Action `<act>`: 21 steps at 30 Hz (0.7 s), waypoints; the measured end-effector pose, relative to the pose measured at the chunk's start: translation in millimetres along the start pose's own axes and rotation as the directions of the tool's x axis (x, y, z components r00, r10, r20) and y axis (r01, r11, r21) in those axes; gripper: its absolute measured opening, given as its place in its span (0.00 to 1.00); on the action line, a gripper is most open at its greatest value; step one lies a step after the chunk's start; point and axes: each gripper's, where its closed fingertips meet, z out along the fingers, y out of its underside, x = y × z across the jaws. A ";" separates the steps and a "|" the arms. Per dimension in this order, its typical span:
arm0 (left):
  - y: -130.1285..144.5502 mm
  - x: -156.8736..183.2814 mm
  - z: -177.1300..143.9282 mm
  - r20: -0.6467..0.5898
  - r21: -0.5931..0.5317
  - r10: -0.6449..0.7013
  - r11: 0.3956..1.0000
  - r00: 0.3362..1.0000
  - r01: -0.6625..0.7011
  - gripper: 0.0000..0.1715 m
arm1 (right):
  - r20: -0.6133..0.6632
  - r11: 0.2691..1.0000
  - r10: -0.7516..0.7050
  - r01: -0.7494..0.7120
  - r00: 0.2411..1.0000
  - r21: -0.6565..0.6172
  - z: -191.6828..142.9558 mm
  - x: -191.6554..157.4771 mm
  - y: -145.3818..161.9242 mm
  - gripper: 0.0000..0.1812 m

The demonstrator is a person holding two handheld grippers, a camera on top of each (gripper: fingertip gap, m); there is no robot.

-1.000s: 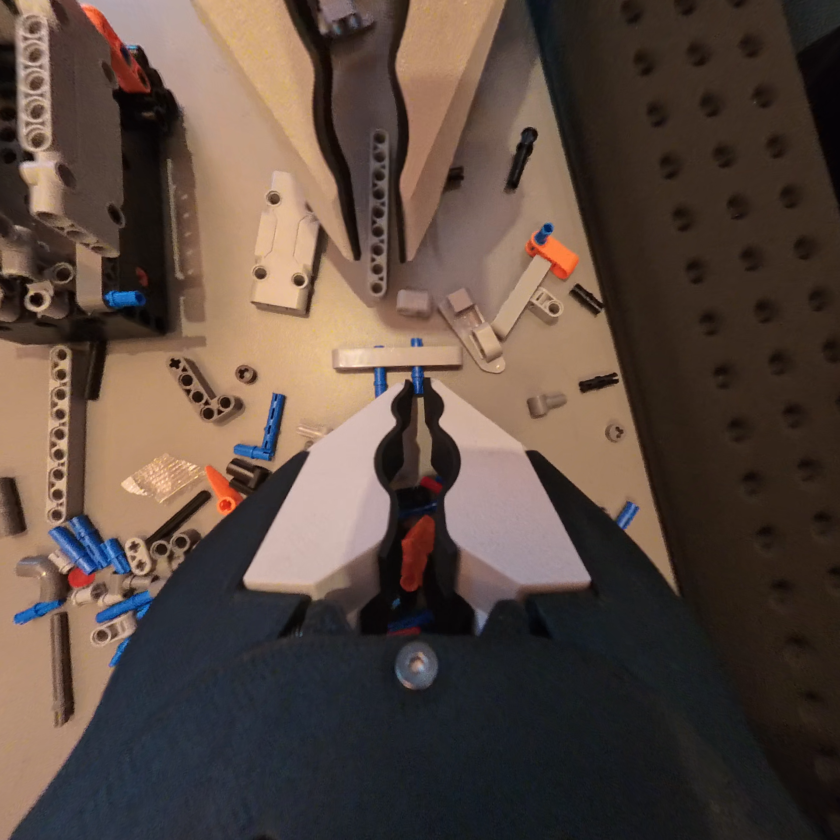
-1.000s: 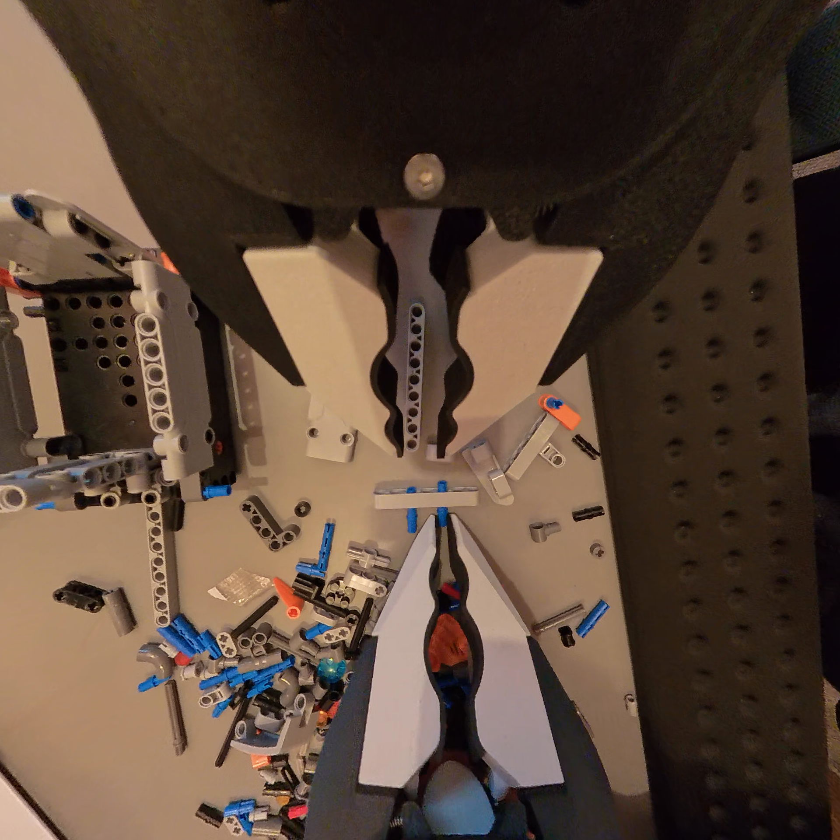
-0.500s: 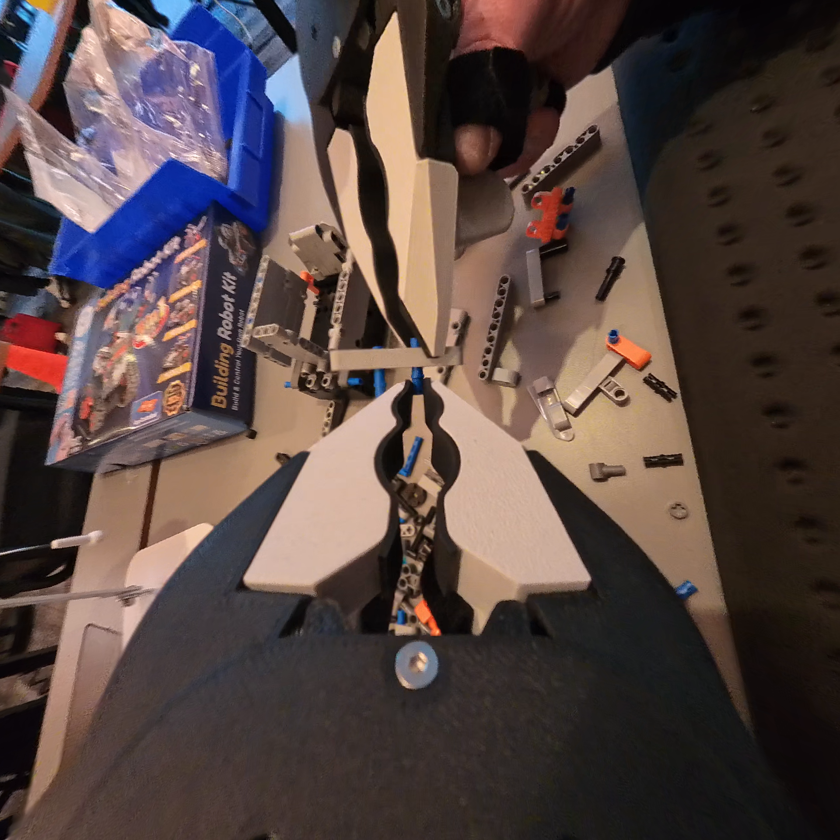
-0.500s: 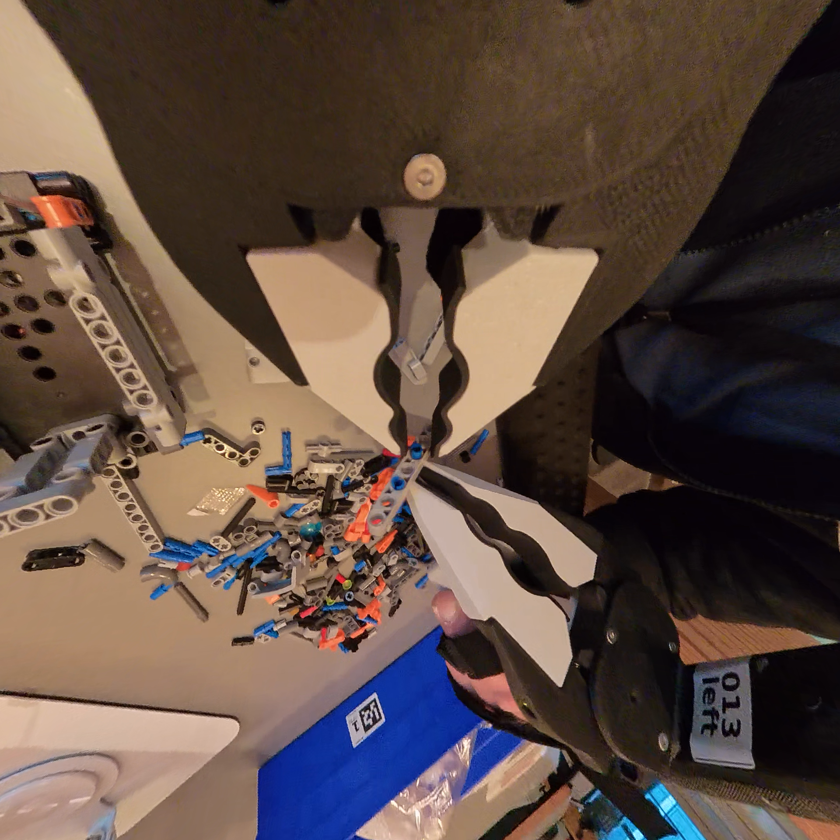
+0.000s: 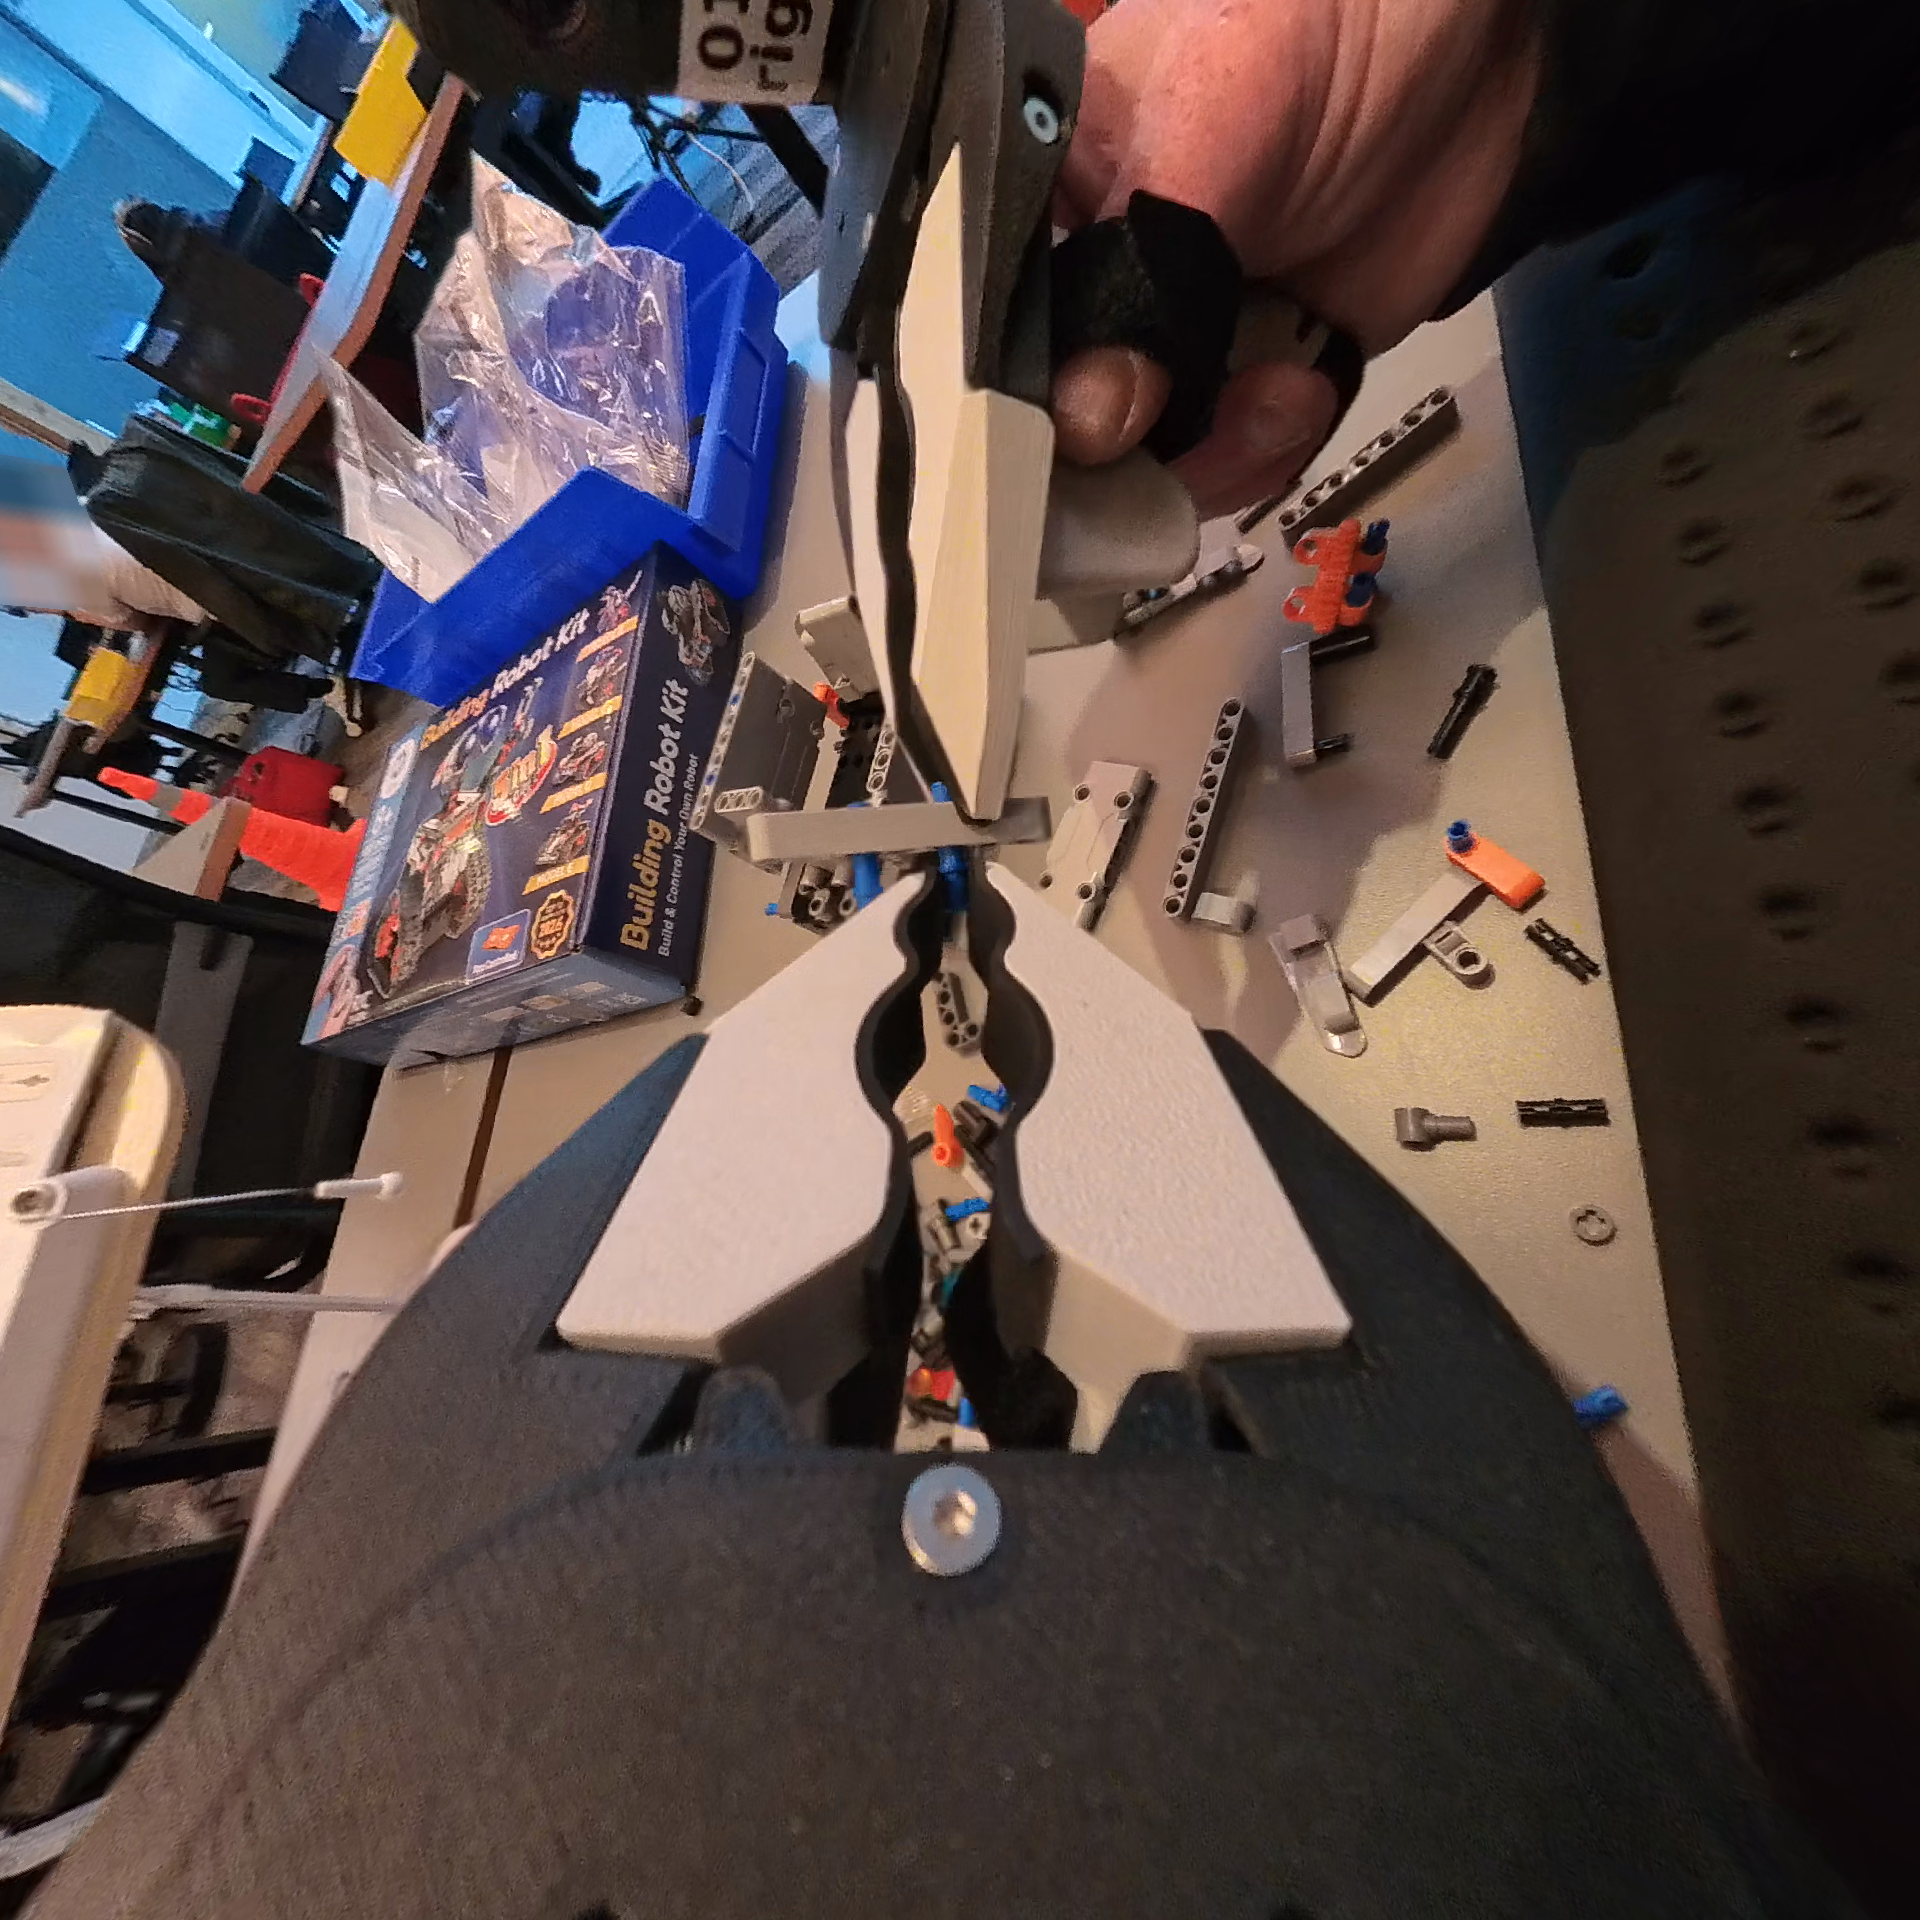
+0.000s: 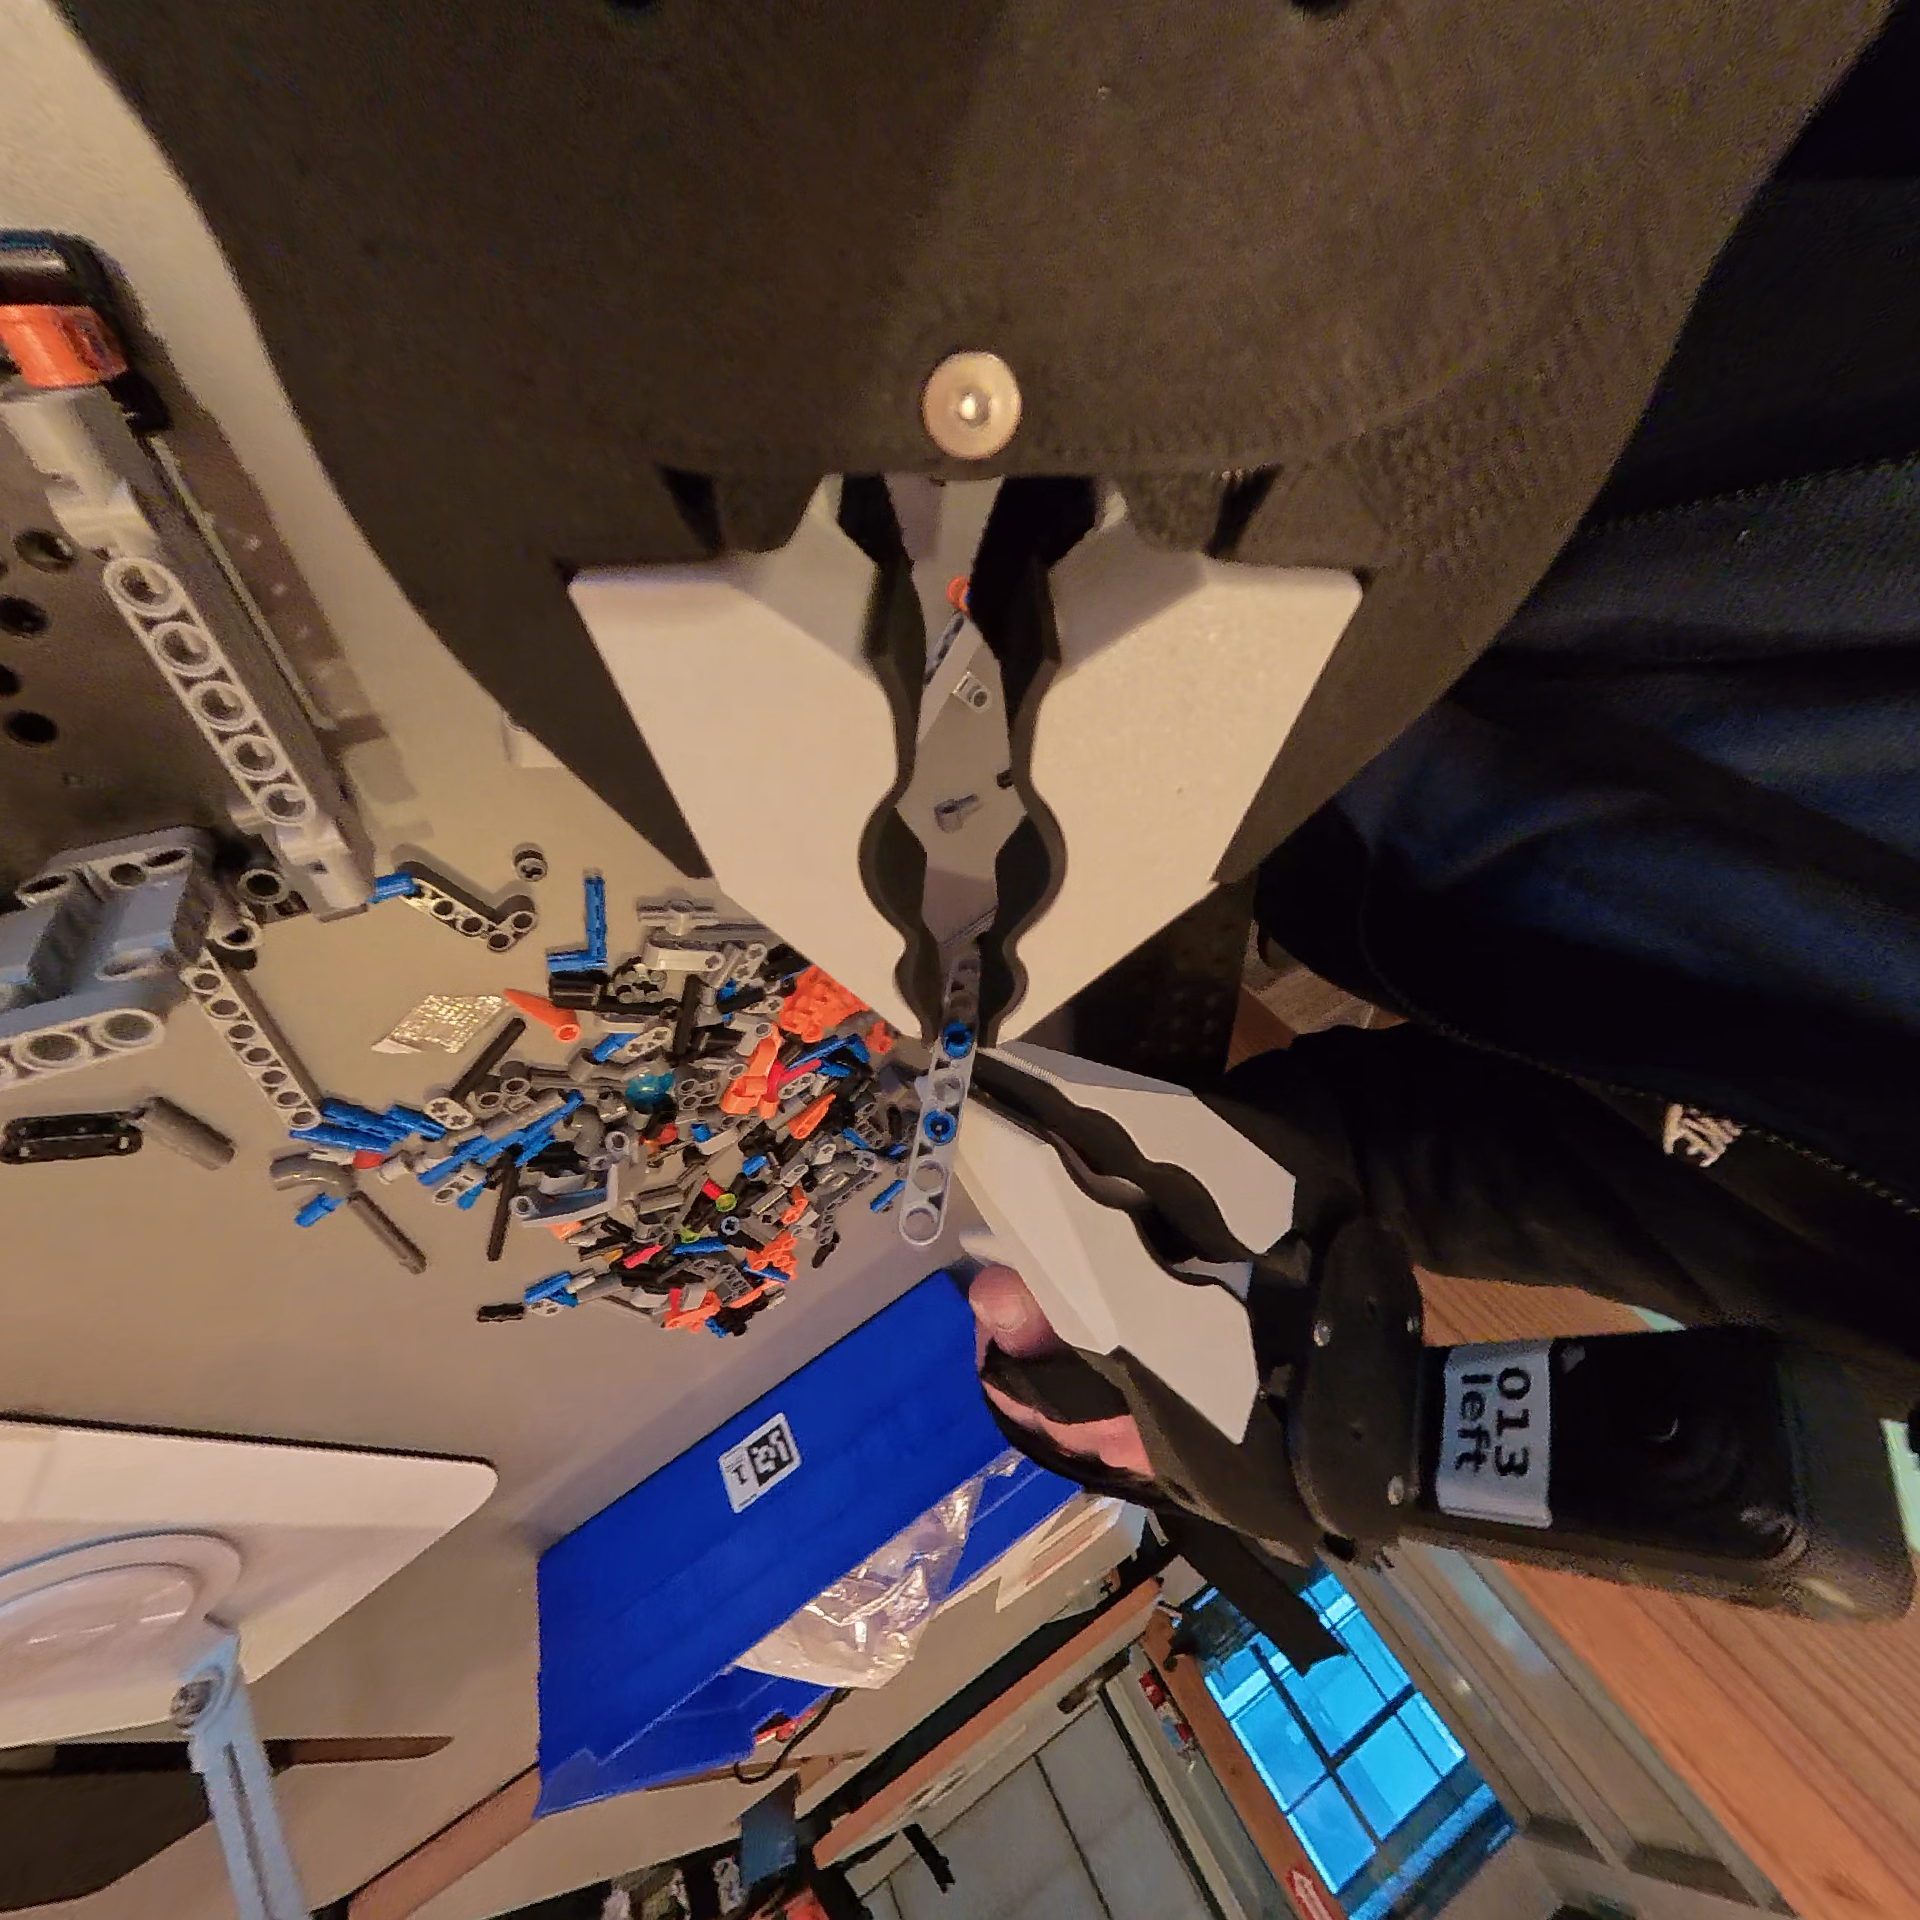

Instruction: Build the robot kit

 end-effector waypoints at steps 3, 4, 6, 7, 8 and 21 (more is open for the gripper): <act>-6.9 0.3 -7.9 -0.018 0.028 -0.054 0.998 0.998 0.055 0.01 | 0.045 0.999 -0.005 0.003 0.999 0.040 -1.7 -8.1 -4.7 0.02; -8.0 -0.7 -9.3 -0.017 0.033 -0.075 0.997 0.997 0.075 0.01 | 0.057 0.998 0.001 -0.004 0.998 0.058 -1.7 -9.1 -6.2 0.02; -9.0 -0.3 -11.8 -0.035 0.052 -0.116 0.992 0.993 0.118 0.01 | 0.057 0.997 -0.016 0.012 0.998 0.070 -2.4 -11.8 -7.5 0.02; -11.2 -0.6 -13.6 -0.035 0.063 -0.129 0.989 0.991 0.131 0.01 | 0.052 0.996 -0.033 0.029 0.998 0.080 -3.3 -14.3 -9.7 0.02; -14.6 -2.6 -16.4 -0.024 0.069 -0.128 0.989 0.992 0.129 0.01 | 0.066 0.994 -0.026 0.019 0.997 0.105 -4.3 -16.9 -13.0 0.02; -18.6 -1.2 -17.9 0.013 0.055 -0.024 0.998 1.000 0.023 0.01 | 0.137 0.989 0.048 -0.066 0.989 0.130 3.7 -21.6 -13.4 0.04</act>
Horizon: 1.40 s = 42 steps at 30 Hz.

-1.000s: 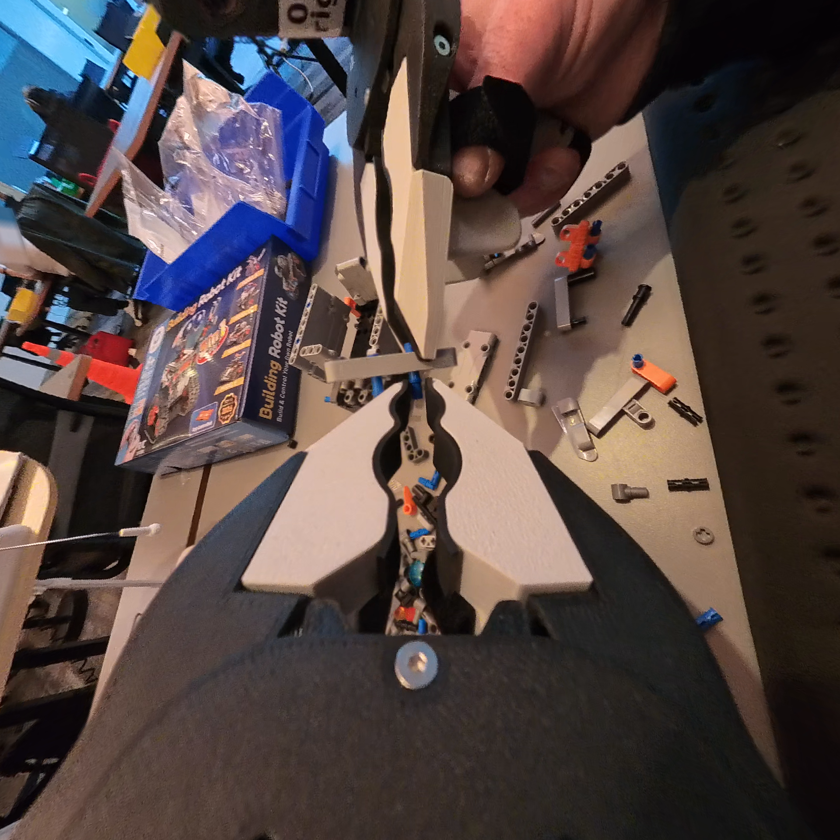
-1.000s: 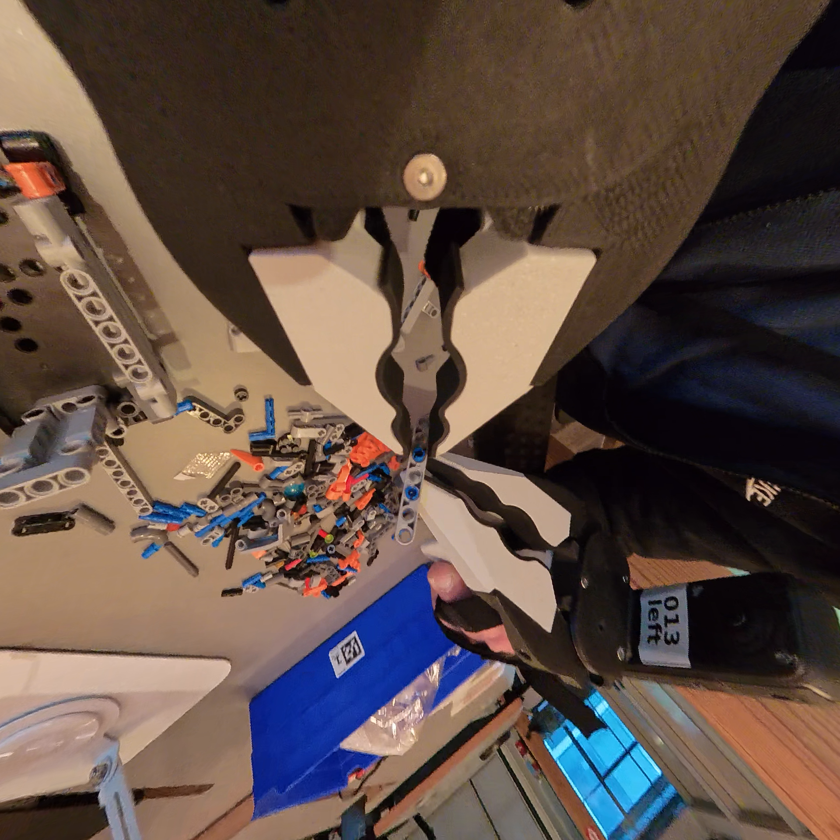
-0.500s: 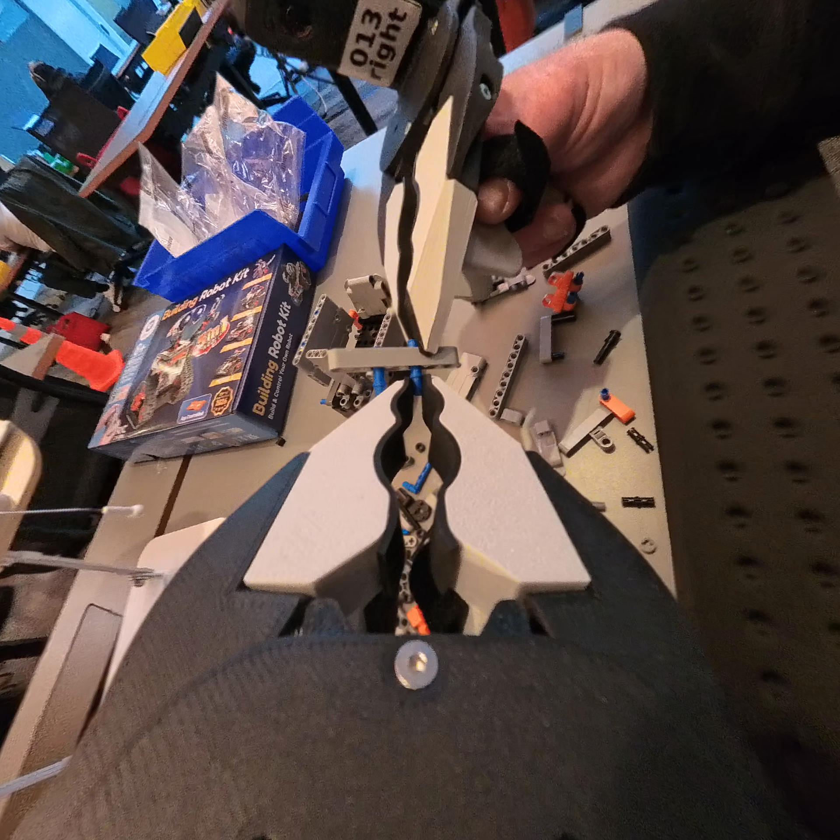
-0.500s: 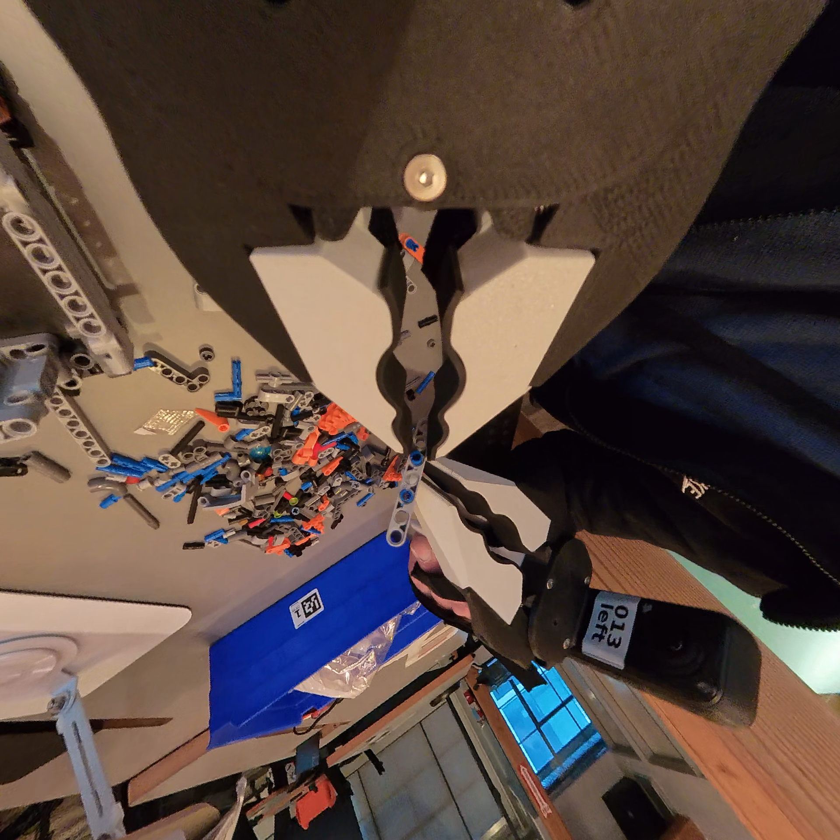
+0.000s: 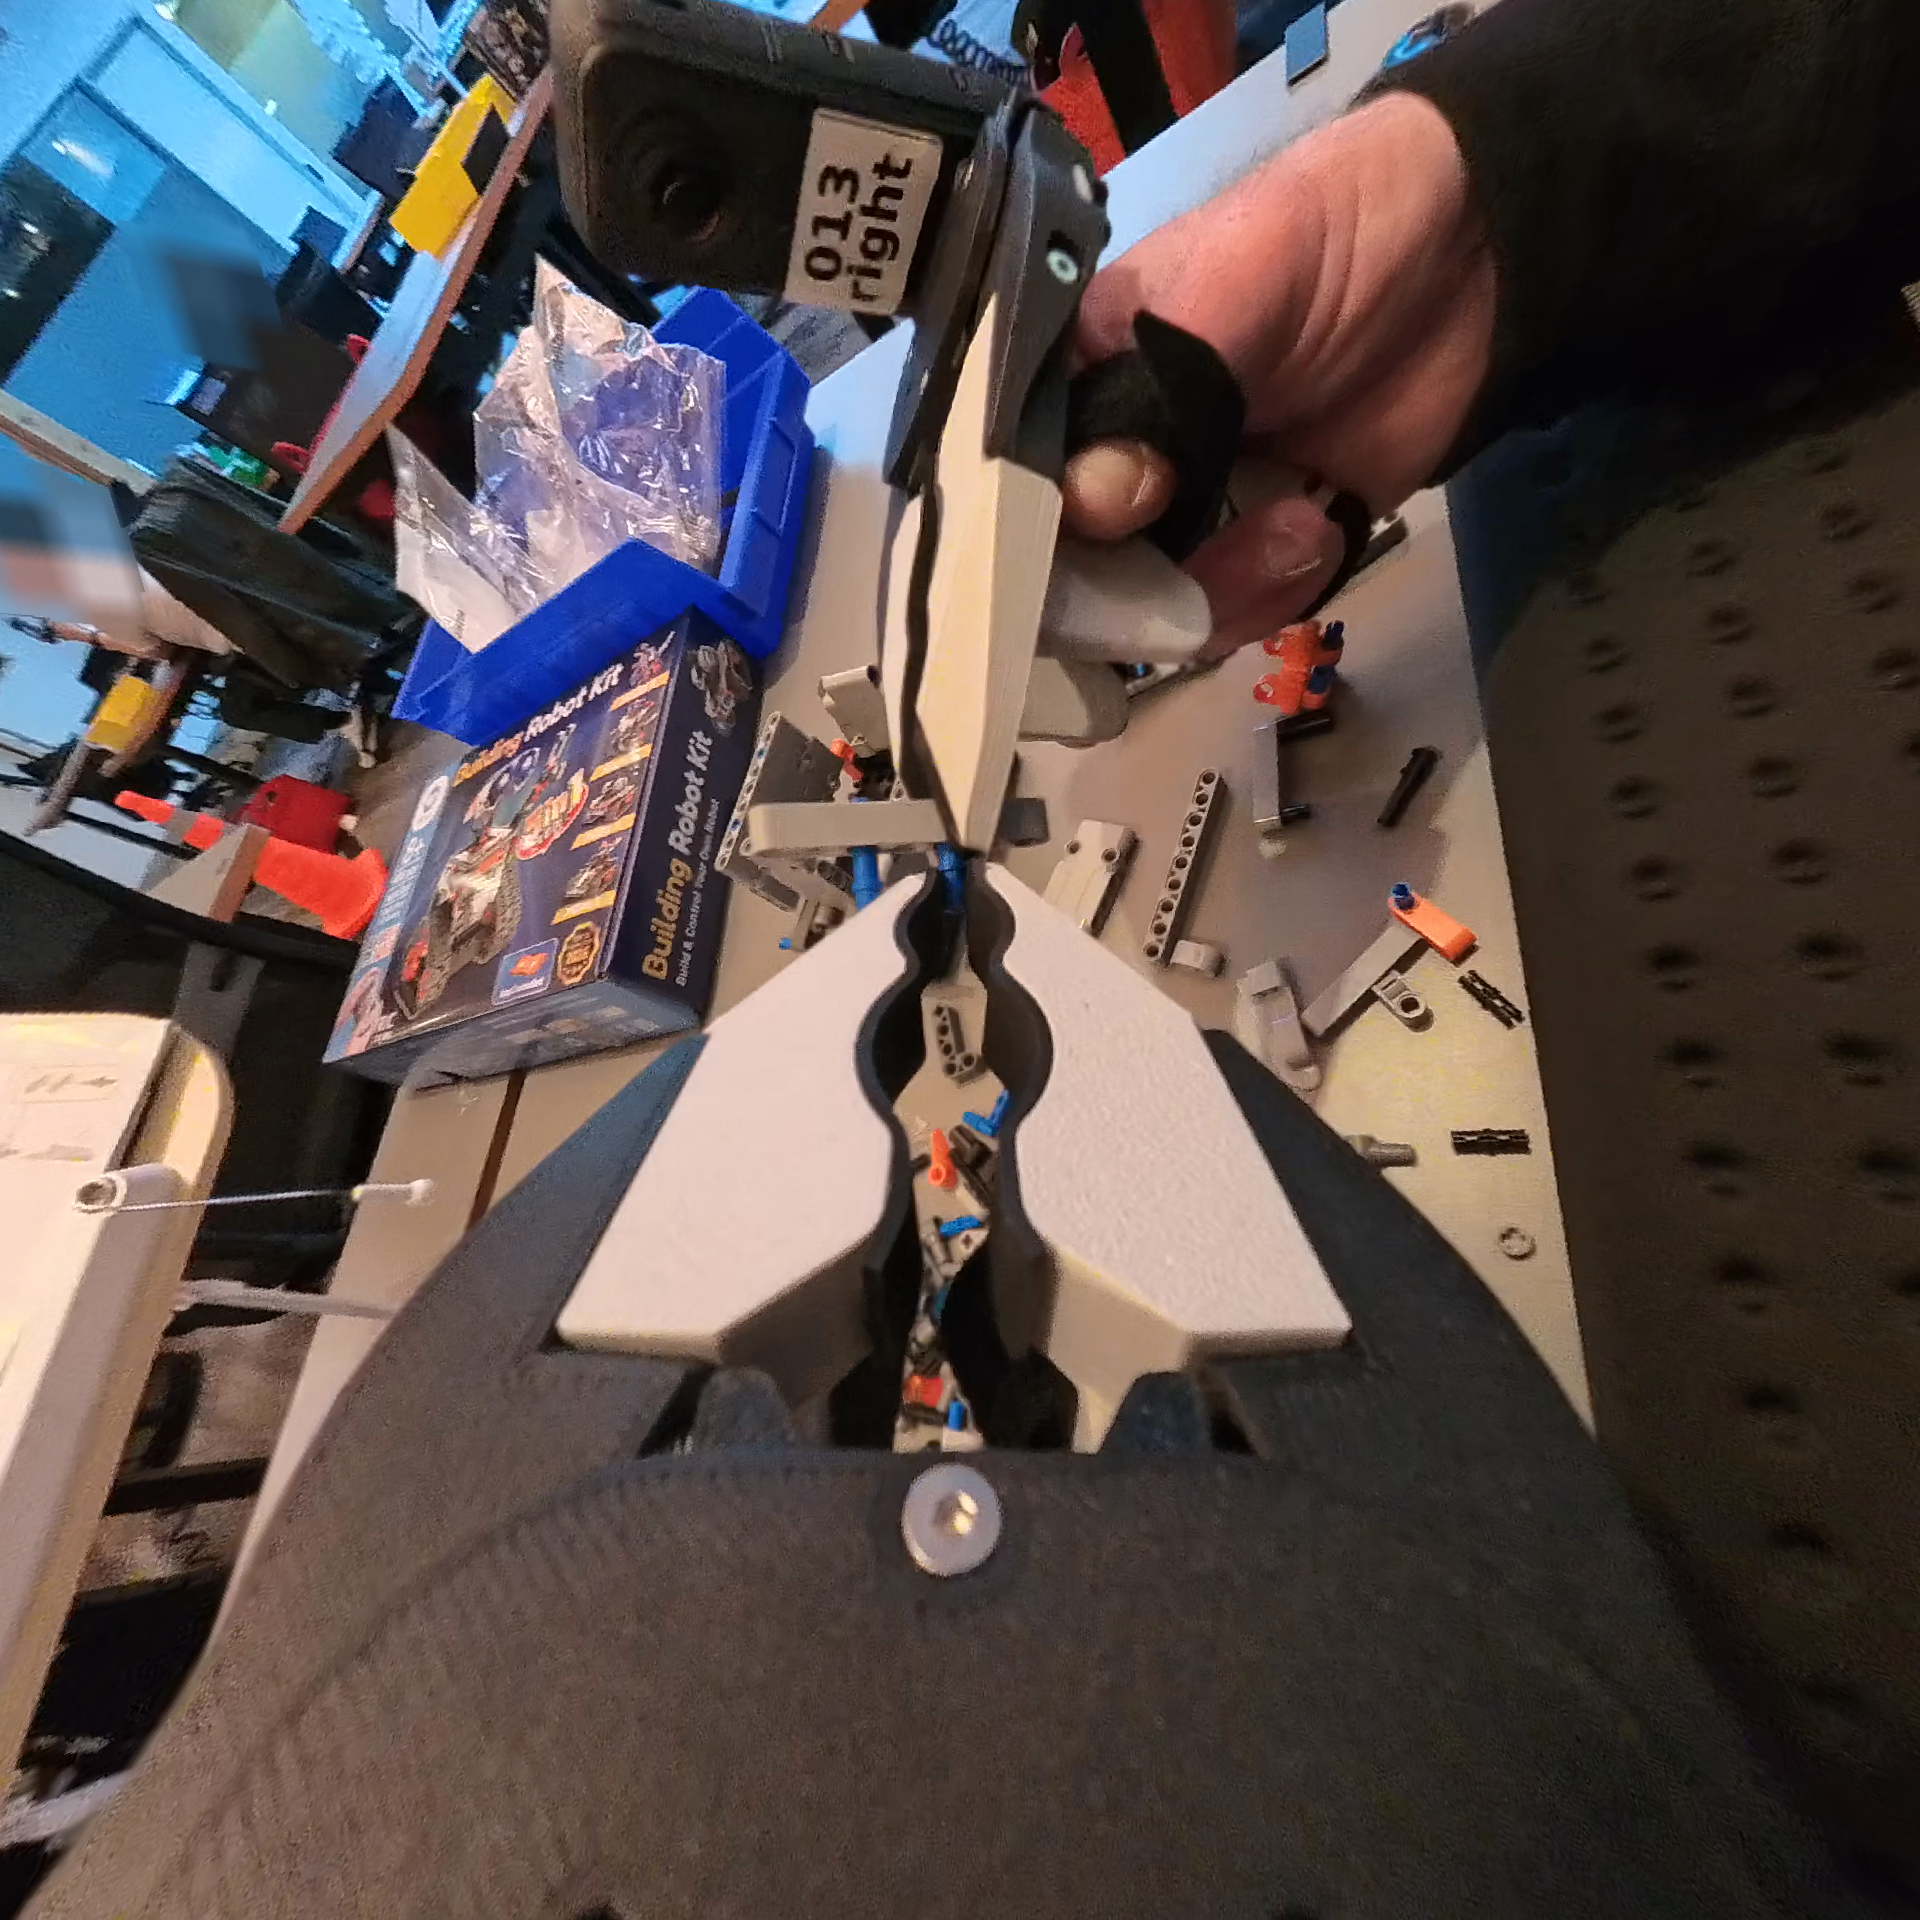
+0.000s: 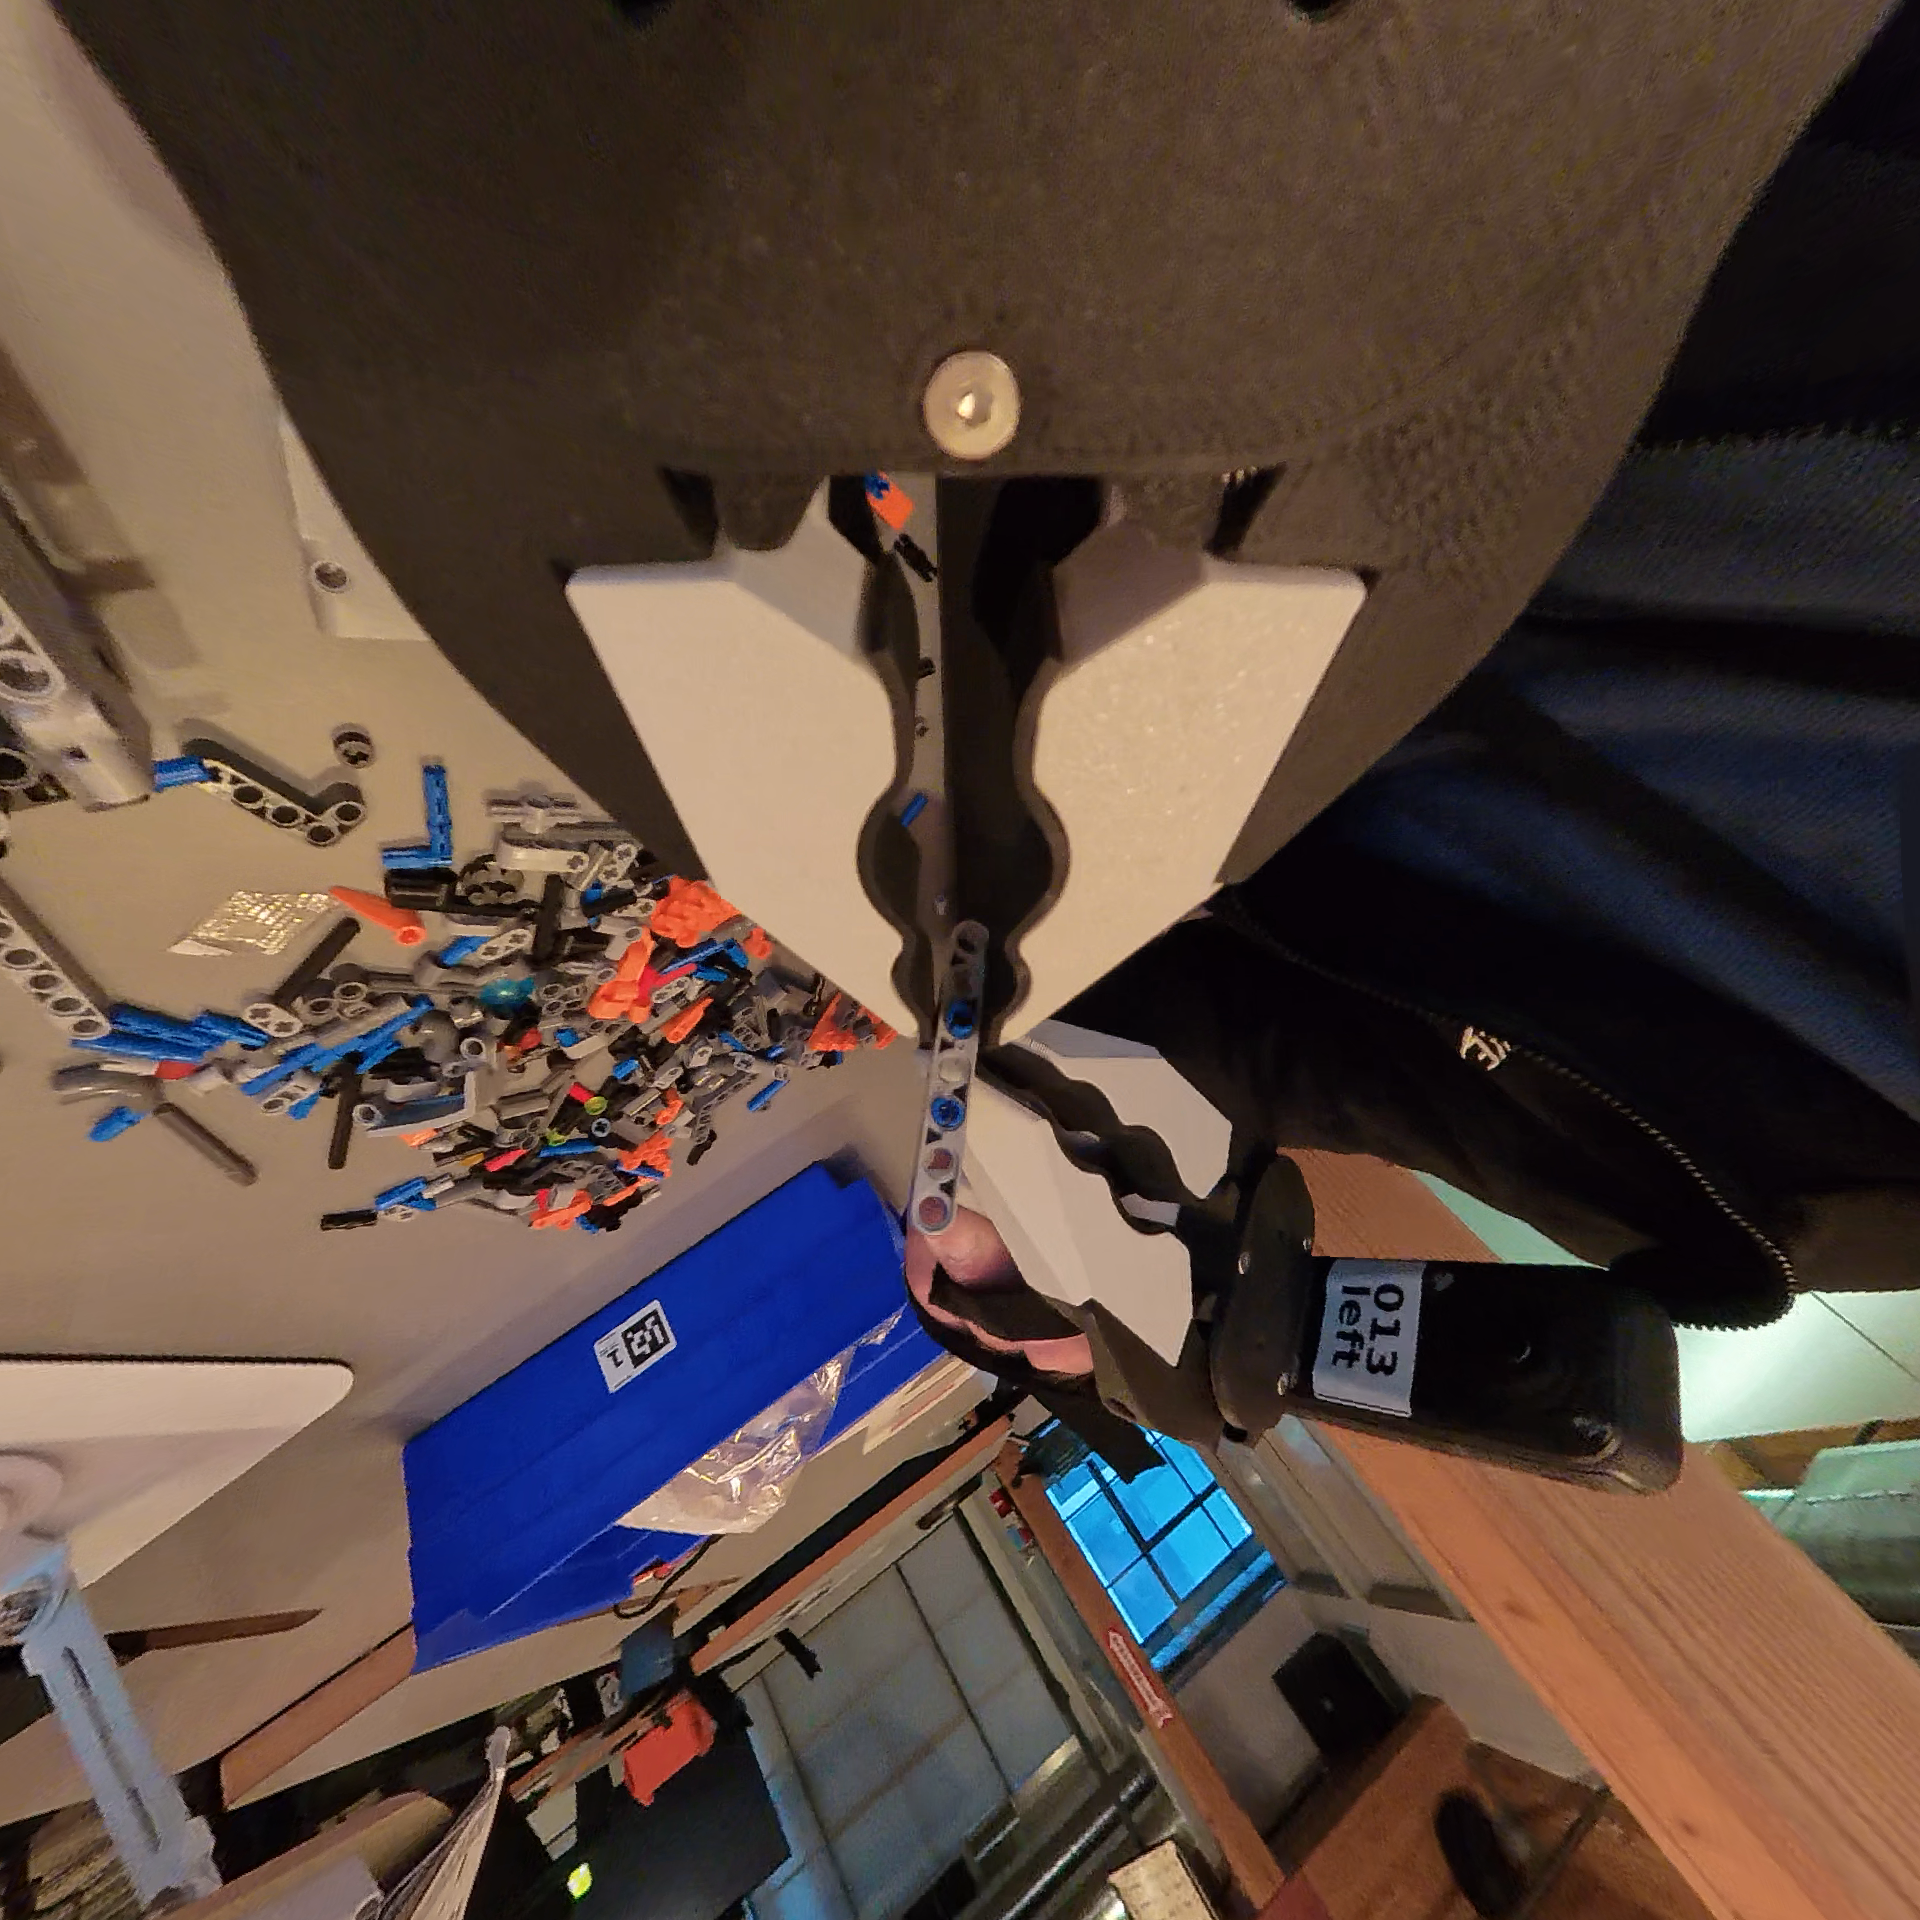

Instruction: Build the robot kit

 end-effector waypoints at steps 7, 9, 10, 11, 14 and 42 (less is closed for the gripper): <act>-5.9 -6.0 -5.0 0.044 0.016 -0.018 1.000 0.999 0.017 0.01 | -0.022 0.996 -0.032 0.033 0.999 0.078 -1.3 -5.5 -10.7 0.03; -10.9 -6.4 -10.4 0.025 0.041 -0.058 0.998 0.998 0.057 0.01 | -0.001 0.992 -0.033 0.033 0.999 0.124 -0.8 -11.9 -13.3 0.03; -12.6 -5.5 -12.3 0.019 0.045 -0.076 0.996 0.997 0.075 0.00 | 0.011 0.990 -0.035 0.033 0.999 0.133 -0.7 -14.8 -13.5 0.03; -15.7 -4.5 -14.7 0.010 0.056 -0.092 0.994 0.996 0.091 0.01 | 0.024 0.989 -0.043 0.039 0.999 0.143 -1.2 -18.7 -14.3 0.02; -23.1 -5.4 -21.2 -0.028 0.103 -0.175 0.979 0.984 0.177 0.01 | 0.041 0.979 -0.055 0.046 0.998 0.199 -8.5 -25.0 -22.1 0.03; 13.3 19.0 28.3 -0.218 0.013 -0.367 0.925 0.904 0.379 0.09 | -0.131 0.995 -0.017 0.004 0.991 -0.098 -22.8 16.4 28.4 0.03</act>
